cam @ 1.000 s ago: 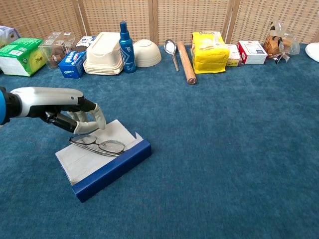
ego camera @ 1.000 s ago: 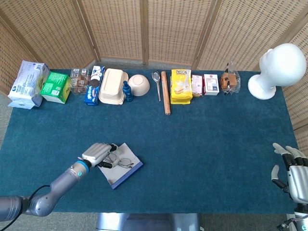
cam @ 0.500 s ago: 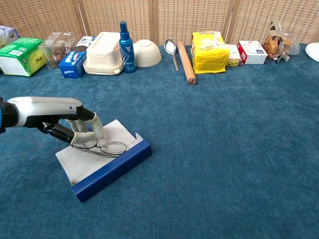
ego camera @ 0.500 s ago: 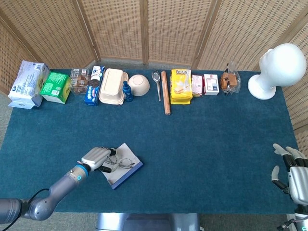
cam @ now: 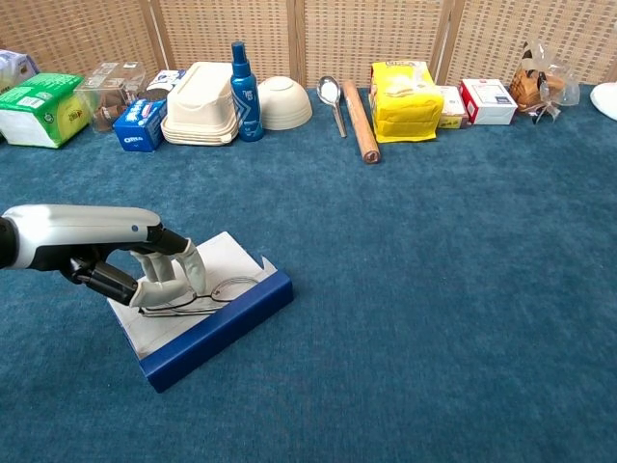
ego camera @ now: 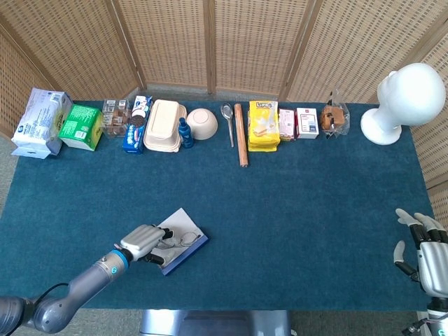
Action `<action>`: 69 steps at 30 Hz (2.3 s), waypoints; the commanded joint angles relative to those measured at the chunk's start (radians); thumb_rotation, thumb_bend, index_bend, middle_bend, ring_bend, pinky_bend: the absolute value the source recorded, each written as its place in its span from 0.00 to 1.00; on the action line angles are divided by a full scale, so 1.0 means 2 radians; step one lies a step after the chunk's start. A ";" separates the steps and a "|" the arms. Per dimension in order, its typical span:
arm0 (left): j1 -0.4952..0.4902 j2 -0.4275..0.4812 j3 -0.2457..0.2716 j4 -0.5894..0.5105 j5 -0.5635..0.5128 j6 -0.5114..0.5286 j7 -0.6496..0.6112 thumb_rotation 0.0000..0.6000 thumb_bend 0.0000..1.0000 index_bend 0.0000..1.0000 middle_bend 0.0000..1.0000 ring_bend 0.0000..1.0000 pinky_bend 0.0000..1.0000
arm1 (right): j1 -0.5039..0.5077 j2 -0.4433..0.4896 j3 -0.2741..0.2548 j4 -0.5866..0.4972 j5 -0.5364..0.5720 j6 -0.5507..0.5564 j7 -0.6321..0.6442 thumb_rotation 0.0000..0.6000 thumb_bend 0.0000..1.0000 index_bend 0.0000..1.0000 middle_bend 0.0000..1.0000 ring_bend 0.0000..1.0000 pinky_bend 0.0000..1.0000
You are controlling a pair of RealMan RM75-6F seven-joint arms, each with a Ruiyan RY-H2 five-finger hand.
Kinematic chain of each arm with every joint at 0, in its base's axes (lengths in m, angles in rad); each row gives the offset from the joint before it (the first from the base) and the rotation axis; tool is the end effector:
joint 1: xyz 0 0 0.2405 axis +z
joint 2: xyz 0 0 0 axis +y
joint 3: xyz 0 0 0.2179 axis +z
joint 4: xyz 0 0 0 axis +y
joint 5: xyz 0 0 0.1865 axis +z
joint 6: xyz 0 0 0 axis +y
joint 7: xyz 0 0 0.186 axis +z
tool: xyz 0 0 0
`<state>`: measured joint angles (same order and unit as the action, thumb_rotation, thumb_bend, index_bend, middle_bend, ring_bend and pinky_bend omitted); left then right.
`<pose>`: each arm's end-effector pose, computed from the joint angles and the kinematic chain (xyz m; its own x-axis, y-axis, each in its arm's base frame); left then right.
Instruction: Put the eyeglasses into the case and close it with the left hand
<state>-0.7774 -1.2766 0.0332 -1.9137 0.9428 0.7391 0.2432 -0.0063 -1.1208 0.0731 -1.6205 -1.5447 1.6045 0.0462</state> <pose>-0.1271 0.2519 -0.0265 0.3297 0.7130 0.6188 0.9385 -0.3191 -0.1323 -0.2660 -0.1968 0.1838 0.3457 0.1052 0.9324 -0.9382 0.0234 0.3453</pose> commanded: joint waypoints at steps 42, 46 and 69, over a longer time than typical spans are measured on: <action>0.005 -0.009 0.027 -0.005 0.037 0.019 0.030 0.47 0.44 0.31 0.26 0.26 0.20 | -0.004 0.004 -0.002 -0.013 -0.002 0.003 -0.001 0.84 0.68 0.17 0.31 0.17 0.20; 0.006 -0.011 0.026 -0.006 0.040 0.019 0.023 0.47 0.44 0.31 0.26 0.25 0.20 | -0.006 0.005 -0.003 -0.013 -0.002 0.006 -0.001 0.84 0.68 0.17 0.31 0.17 0.20; 0.019 0.010 0.040 -0.014 0.050 0.024 0.028 0.47 0.44 0.31 0.26 0.25 0.20 | -0.007 0.004 -0.005 -0.016 -0.008 0.008 -0.001 0.84 0.68 0.17 0.31 0.17 0.20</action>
<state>-0.7392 -1.2565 0.1130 -1.9411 1.0430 0.7886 0.2972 -0.0201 -1.1120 0.0638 -1.6518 -1.5616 1.6204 0.0439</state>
